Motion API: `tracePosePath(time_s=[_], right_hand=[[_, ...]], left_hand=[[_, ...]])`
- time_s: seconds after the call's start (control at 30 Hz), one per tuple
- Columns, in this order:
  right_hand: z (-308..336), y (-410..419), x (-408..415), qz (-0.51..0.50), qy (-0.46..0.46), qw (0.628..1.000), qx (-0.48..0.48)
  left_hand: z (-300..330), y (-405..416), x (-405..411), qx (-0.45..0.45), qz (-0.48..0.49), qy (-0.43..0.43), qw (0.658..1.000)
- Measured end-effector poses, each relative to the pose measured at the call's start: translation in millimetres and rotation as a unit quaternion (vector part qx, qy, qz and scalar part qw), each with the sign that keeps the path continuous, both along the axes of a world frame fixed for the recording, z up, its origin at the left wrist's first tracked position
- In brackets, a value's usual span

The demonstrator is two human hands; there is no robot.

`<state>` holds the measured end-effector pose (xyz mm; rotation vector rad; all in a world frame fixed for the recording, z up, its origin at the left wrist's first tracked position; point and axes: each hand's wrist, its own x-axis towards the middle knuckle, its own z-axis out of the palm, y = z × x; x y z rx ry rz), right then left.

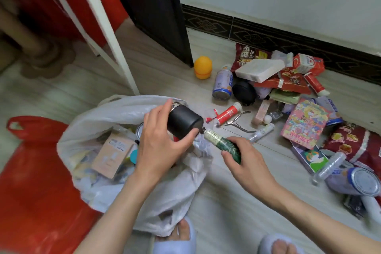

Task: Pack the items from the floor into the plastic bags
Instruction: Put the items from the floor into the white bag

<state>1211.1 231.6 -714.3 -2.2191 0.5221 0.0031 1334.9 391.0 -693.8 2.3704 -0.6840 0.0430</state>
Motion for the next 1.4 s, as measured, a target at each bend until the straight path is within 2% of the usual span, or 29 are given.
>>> tracePosePath(time_s=[0.1, 0.2, 0.3, 0.5, 0.7, 0.83, 0.93, 1.07, 1.17, 1.27, 1.4], right_hand=[[16.6, 29.5, 30.7, 0.058, -0.032, 0.998, 0.008], [19.3, 56.6, 65.0, 0.109, -0.035, 0.993, 0.008], [12.9, 81.2, 99.2, 0.118, -0.011, 0.993, -0.007], [-0.2, 109.3, 129.9, 0.180, 0.012, 0.983, -0.042], [-2.3, 112.4, 134.1, 0.125, -0.008, 0.992, 0.029], [-4.4, 111.0, 128.4, 0.126, -0.007, 0.992, -0.006], [-0.8, 103.5, 117.3, 0.131, -0.024, 0.991, -0.008], [-1.2, 72.4, 91.6, 0.144, -0.040, 0.987, -0.060], [-7.7, 39.2, 69.3, 0.120, -0.044, 0.988, -0.081], [-18.8, 3.0, 46.9, 0.087, -0.036, 0.988, -0.119], [-32.5, -36.4, 25.4, 0.017, 0.009, 0.992, -0.128]], left_hand=[[3.6, 52.7, 10.8, 0.006, 0.092, 0.050, 0.995], [-6.3, 100.8, 25.7, 0.038, 0.196, 0.097, 0.975], [-20.5, 136.4, 35.8, 0.075, 0.237, 0.106, 0.963], [-49.2, 161.9, 26.3, 0.168, 0.138, 0.124, 0.968], [-65.3, 153.1, -3.1, 0.148, 0.093, 0.132, 0.976], [-71.6, 145.3, -6.1, 0.186, 0.093, 0.120, 0.971], [-67.9, 142.8, -5.8, 0.171, 0.080, 0.143, 0.972], [-63.8, 144.2, -13.8, 0.111, 0.057, 0.166, 0.978], [-58.7, 142.5, -22.7, 0.095, 0.066, 0.143, 0.983], [-46.2, 127.0, -23.5, 0.053, 0.090, 0.053, 0.993], [-22.2, 72.9, -11.6, 0.020, 0.034, -0.019, 0.999]])
